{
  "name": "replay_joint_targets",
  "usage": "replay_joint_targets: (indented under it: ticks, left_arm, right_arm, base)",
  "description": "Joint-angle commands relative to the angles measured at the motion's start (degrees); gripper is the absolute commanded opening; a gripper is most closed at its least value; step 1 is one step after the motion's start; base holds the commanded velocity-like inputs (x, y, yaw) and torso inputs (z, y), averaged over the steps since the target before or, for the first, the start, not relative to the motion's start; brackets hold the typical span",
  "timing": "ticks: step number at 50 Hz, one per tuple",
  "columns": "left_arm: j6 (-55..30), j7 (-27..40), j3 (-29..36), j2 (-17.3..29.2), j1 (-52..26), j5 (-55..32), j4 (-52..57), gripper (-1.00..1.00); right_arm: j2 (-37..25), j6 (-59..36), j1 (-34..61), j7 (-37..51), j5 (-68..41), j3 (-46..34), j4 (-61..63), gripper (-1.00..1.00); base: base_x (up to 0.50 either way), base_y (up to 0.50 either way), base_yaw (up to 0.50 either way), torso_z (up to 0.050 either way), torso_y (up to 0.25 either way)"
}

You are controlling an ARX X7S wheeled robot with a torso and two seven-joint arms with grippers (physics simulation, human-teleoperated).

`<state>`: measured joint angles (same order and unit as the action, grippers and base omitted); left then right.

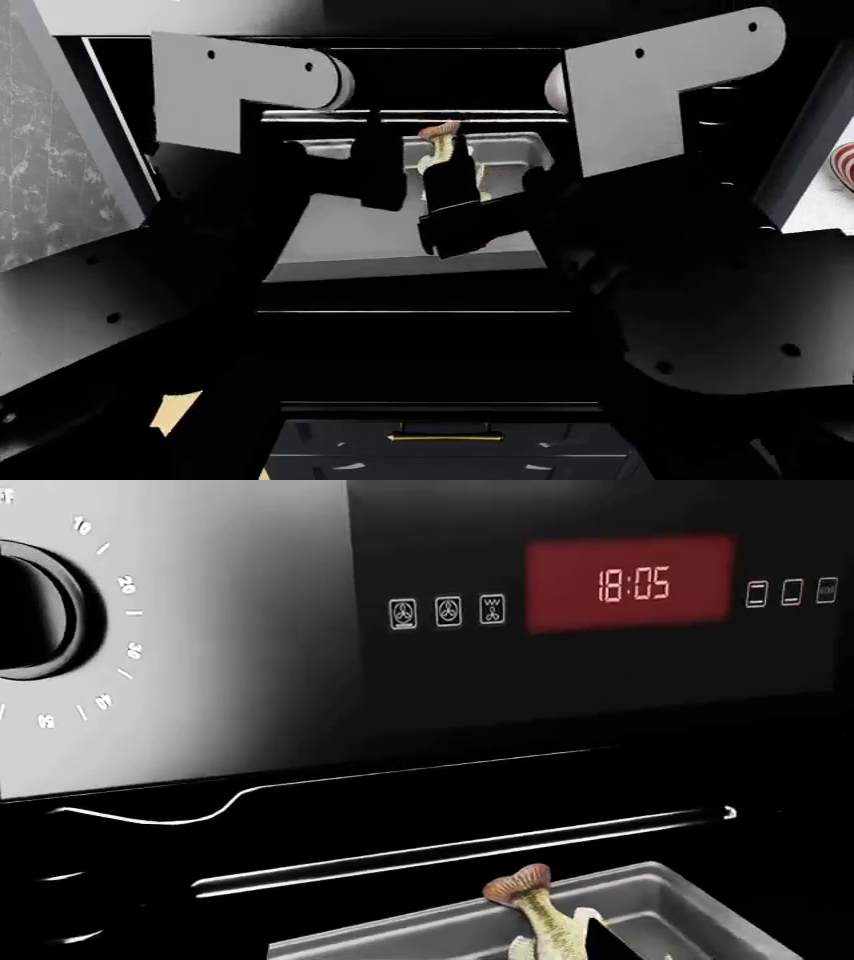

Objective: Place the fish on the top rack of the oven.

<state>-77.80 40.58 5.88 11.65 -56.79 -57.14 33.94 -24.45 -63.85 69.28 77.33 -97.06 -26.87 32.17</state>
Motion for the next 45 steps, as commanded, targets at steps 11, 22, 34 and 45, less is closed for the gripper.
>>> replay_joint_targets:
  ticks: [11,22,34,45]
  left_arm:
    - [-7.4,10.7,-5.4,-3.9,0.4,-15.1,8.8,1.0]
    - [-7.1,15.7,-7.0,-2.9,0.1,-21.1,10.3,1.0]
    - [-5.3,23.6,-9.7,-0.6,-0.9,-31.2,11.0,1.0]
    - [-1.7,34.2,-6.8,1.1,-4.3,-42.5,11.7,1.0]
  right_arm:
    - [0.2,2.1,-0.6,6.0,-4.8,-0.9,5.8,1.0]
    - [-0.3,3.2,-0.7,7.7,-6.1,-1.4,7.6,1.0]
    - [-4.1,6.2,-0.5,12.3,-9.8,-2.0,11.0,1.0]
    - [-12.6,20.7,6.7,12.6,-9.3,-14.8,15.8,1.0]
  base:
    - [0.0,0.0,0.0,0.0,0.0]
    - [0.0,0.0,0.0,0.0,0.0]
    - [0.0,0.0,0.0,0.0,0.0]
    - [0.0,0.0,0.0,0.0,0.0]
